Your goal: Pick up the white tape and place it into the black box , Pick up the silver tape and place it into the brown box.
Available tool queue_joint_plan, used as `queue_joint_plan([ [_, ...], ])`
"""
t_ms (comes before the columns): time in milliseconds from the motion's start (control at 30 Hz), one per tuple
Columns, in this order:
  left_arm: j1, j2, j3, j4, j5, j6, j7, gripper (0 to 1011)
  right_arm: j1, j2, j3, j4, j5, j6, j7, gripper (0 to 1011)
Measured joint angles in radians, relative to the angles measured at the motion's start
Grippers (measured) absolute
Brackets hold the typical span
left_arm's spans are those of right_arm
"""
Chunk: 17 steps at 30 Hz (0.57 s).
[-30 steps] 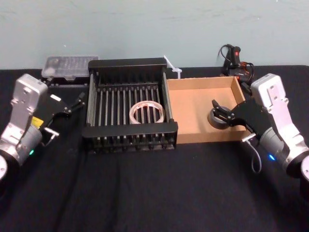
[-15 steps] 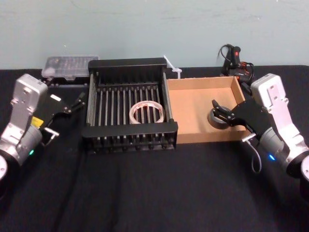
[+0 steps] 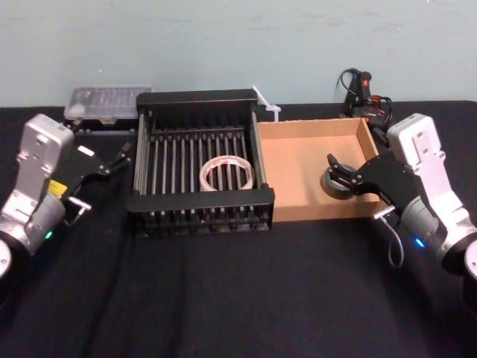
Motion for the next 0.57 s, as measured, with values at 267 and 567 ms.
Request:
queue_joint_plan([
  [267, 0.000, 0.000, 0.000, 0.000, 0.000, 0.000, 0.000, 1001, 0.000, 0.000, 0.000, 0.000, 0.000, 0.000, 0.000, 1002],
  [567, 0.000, 0.000, 0.000, 0.000, 0.000, 0.000, 0.000, 1001, 0.000, 0.000, 0.000, 0.000, 0.000, 0.000, 0.000, 1002],
])
